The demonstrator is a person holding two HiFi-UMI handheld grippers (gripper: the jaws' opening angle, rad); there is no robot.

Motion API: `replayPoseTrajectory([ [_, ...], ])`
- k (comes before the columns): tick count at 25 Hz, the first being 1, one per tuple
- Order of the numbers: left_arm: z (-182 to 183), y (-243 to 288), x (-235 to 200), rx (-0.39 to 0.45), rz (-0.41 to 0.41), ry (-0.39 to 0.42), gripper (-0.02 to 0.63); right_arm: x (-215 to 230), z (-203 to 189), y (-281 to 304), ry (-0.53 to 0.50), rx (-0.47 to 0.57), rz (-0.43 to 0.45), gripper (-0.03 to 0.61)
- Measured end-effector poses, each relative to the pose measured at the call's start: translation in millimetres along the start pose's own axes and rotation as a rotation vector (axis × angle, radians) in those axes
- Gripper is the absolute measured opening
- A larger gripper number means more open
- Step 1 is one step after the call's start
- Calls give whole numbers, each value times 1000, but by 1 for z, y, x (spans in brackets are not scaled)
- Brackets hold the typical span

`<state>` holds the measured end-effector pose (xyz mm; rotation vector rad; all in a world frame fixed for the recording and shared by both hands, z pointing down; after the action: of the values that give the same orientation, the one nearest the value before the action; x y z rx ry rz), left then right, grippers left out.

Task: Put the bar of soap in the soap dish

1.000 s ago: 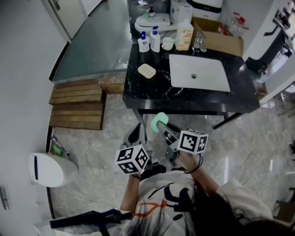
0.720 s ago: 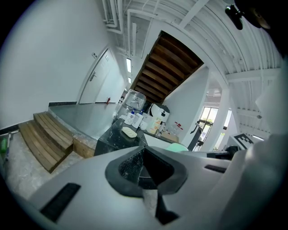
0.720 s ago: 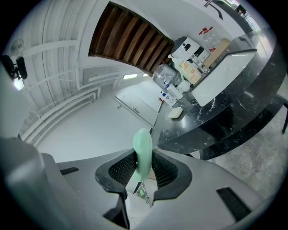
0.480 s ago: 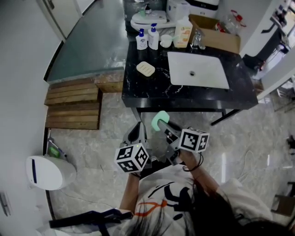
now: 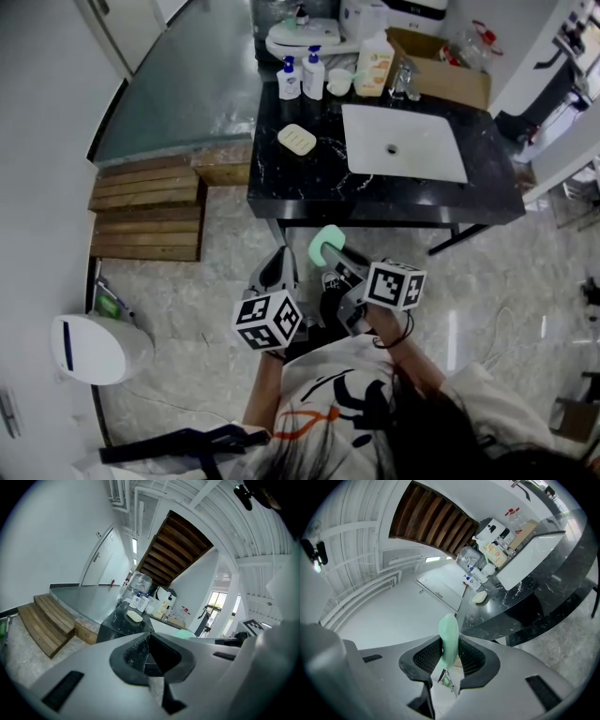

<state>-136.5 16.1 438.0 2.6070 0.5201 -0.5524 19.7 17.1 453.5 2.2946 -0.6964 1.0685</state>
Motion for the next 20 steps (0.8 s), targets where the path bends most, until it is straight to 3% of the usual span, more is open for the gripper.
replayPoseTrajectory([
  [10,10,22,-8,-3,34,-7,2,11,17,21,16,-19,22,117],
  [20,25,73,-3,-4,51,-19,2,37,63,48,14,-45,28,117],
])
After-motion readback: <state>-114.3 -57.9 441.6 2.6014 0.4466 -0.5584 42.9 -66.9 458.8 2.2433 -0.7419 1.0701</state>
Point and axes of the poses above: the fingertips, and each gripper's own axes: y forward along the fingers, x to its right, z out of its top, the point moved 6 cm from there along -y, backward along the fingers, and after that the axes turned 2 degrees about z, right-handed, at the moved point
